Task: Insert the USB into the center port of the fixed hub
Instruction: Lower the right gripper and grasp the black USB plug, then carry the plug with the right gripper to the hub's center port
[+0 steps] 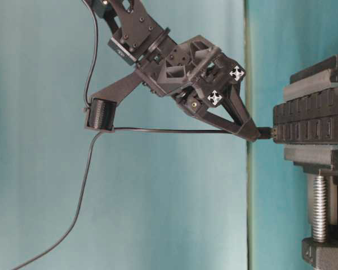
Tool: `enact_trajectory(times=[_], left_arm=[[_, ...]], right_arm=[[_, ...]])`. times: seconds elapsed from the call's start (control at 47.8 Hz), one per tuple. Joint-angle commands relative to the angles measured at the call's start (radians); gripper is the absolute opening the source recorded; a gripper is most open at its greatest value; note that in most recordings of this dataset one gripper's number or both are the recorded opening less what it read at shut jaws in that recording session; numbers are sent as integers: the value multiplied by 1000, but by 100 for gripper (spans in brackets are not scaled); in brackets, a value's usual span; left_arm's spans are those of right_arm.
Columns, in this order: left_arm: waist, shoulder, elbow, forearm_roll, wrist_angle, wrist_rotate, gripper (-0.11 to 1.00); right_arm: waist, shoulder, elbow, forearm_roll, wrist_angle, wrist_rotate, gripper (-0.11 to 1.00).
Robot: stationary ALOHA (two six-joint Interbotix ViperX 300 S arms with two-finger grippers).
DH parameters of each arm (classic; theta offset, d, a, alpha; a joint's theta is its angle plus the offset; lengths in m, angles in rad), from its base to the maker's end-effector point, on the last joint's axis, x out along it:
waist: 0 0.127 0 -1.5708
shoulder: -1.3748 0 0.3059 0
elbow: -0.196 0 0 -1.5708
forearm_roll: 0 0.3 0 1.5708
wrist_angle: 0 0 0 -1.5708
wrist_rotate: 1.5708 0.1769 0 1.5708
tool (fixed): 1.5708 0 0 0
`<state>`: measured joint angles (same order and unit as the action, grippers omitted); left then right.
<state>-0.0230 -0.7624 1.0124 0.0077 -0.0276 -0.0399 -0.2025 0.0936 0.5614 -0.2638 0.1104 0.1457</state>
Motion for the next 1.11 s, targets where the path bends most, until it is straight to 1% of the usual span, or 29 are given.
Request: enact_trajectory(times=[0.0,0.188,0.419,0.607,0.733,1.089], left_arm=[[2,-2,-17,2,-5,-2,0],[2,-2,-17,0,-5,-3,0],[2,-2,-18,2,-5,-3,0],[0,-2,-15,2,-3,-3,0],[2,-2,-15,2,-5,-3,0],[2,-2,-14,0,-5,-3,0]], right_arm=[[0,-18,-21,3,-5,8,7],[0,-32,-34,3,11,9,7],[3,-66,-77,5,115,9,7],[17,-92,-106,11,158,17,7],[28,-98,-117,25,175,37,7],[43,-114,-118,26,202,52,7]])
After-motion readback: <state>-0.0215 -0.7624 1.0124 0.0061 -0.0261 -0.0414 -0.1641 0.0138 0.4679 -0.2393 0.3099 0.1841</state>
